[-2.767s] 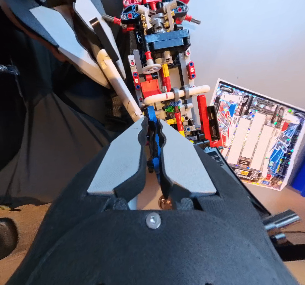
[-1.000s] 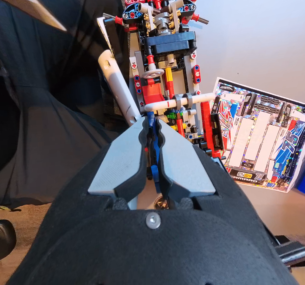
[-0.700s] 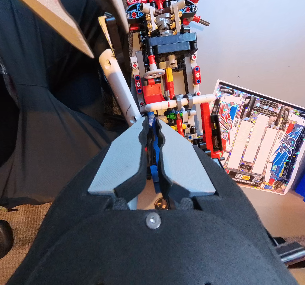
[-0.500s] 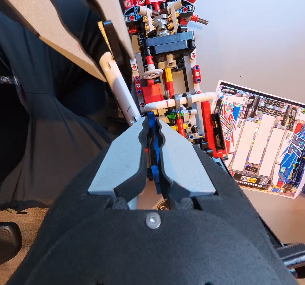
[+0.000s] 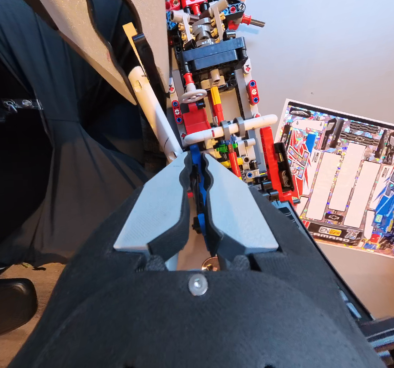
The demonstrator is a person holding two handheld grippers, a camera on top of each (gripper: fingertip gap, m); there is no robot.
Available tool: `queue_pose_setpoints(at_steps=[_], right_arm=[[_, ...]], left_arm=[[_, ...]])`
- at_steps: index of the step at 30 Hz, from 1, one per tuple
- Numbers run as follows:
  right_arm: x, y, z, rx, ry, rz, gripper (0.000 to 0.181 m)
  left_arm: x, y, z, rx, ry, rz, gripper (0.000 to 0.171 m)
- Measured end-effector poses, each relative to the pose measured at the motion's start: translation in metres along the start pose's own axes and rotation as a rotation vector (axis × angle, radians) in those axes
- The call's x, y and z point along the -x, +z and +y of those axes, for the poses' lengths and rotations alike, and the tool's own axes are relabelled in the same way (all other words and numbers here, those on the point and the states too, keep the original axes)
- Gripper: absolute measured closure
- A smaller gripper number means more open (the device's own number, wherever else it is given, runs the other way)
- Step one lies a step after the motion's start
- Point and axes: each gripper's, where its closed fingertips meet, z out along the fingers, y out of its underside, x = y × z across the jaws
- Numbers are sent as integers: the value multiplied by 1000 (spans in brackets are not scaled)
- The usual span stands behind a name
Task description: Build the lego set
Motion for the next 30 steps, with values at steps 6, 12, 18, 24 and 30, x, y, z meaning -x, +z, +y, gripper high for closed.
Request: queue_pose_setpoints(at_steps=[6,12,18,24,30], right_arm=[[-2,-13,-4,15,-44,74,173],[-5,-13,-1,67,-72,104,164],[-1,-4,2,150,-123,94,174],[-1,-2,4,109,-24,20,174],[-1,-4,4,39,44,-55,174]], left_arm=[[1,-1,-1,-2,22,-44,148],[-2,-3,-5,9,82,-95,148],[-7,-2,-5,12,102,-97,149],[-8,3,-3,6,86,-57,149],[-6,7,-2,35,114,-37,149]])
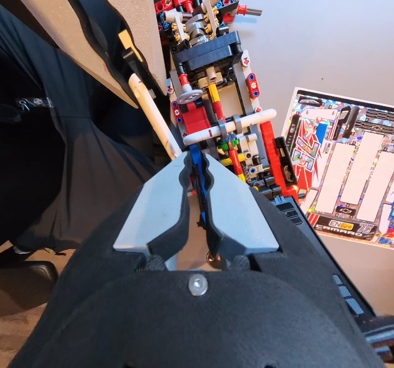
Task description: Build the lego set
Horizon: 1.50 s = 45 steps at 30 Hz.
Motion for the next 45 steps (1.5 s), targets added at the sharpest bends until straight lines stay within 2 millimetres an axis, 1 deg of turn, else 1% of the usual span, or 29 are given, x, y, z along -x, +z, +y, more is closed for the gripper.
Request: queue_pose_setpoints(at_steps=[2,4,6,7,9,11,13,14,15,16,17,18,20,21,22,23,24,26,27,28,30,33,36,40,45], right_arm=[[1,-5,-4,-19,-1,-2,170],[4,-14,-9,-58,-43,35,165],[7,-20,-8,-70,-77,88,153],[6,-23,-4,-72,-85,131,153],[-3,-32,9,-80,-79,267,156],[-5,-49,20,-153,-28,360,156],[-2,-69,32,-277,69,399,156],[-3,-79,41,-332,126,421,156],[-4,-86,52,-371,179,428,159],[-5,-87,64,-396,227,412,163],[-5,-84,73,-410,270,382,162],[-5,-78,79,-411,301,344,156],[-6,-62,88,-372,316,285,154],[-4,-59,86,-357,302,255,148],[-3,-61,79,-374,282,242,141],[-3,-61,74,-377,264,242,145],[-7,-59,75,-336,252,268,149],[-17,-51,88,-210,218,325,150],[-18,-45,92,-158,211,311,150],[-17,-39,92,-125,211,262,147],[-15,-32,86,-101,193,175,147],[-24,-28,79,-88,153,132,150],[-28,-27,78,-85,102,103,150],[-30,-26,79,-54,-15,155,151],[-32,-26,80,-51,-4,136,151]], left_arm=[[1,-1,-2,9,22,-10,148],[3,-2,-1,15,32,-15,148],[3,-3,-1,8,30,-19,148],[3,-3,-1,5,29,-20,149],[3,-3,-1,4,43,-29,148],[4,-3,-2,0,40,-26,148],[4,-3,0,-3,36,-21,148],[4,-3,0,-6,32,-18,149],[4,-3,0,-8,30,-15,148],[5,-3,-1,-7,35,-16,148],[4,-3,-1,-3,40,-17,148],[4,-3,-1,-1,43,-18,148],[4,-4,-2,2,51,-19,148],[4,-4,-2,3,53,-18,148],[4,-3,-2,5,52,-16,148],[4,-4,-2,6,50,-14,148],[4,-4,-2,8,52,-12,148],[4,-5,-2,18,64,-10,148],[4,-6,-2,21,66,-5,148],[5,-6,-2,23,66,0,148],[5,-5,-1,33,72,4,148],[5,-5,-1,36,75,10,148],[6,-3,0,34,59,19,148],[7,1,3,67,61,53,148],[10,2,-1,80,87,56,150]])
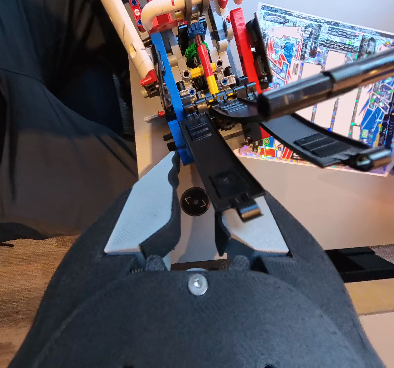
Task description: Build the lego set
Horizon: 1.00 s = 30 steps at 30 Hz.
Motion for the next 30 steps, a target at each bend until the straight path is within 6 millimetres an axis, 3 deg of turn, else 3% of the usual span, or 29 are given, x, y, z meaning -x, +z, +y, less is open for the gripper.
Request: queue_pose_setpoints(at_steps=[10,18,24,30], right_arm=[[-4,2,-2,-11,-6,12,150],[1,1,-6,-38,27,-73,147],[-2,2,-6,-30,28,-73,151],[-3,3,-8,-33,25,-68,151]], left_arm=[[-3,1,0,44,30,-62,150],[-3,-1,3,36,1,-58,149],[7,-2,6,160,75,-54,150],[10,-2,7,140,16,-42,151]])
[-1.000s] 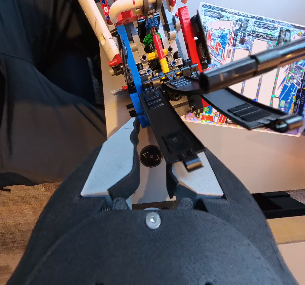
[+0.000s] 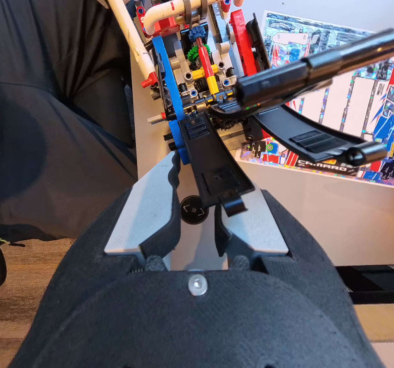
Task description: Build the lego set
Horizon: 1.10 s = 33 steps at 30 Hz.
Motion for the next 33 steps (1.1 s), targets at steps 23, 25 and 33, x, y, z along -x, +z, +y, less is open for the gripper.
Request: queue_pose_setpoints(at_steps=[23,25,33], right_arm=[[-7,5,-11,-65,36,-2,148],[-9,10,-15,-108,42,-6,151],[-6,25,0,2,18,-9,149]], left_arm=[[12,-5,9,26,5,-75,150],[12,-7,11,18,-12,-74,150],[13,-22,-7,-17,7,-78,150]])
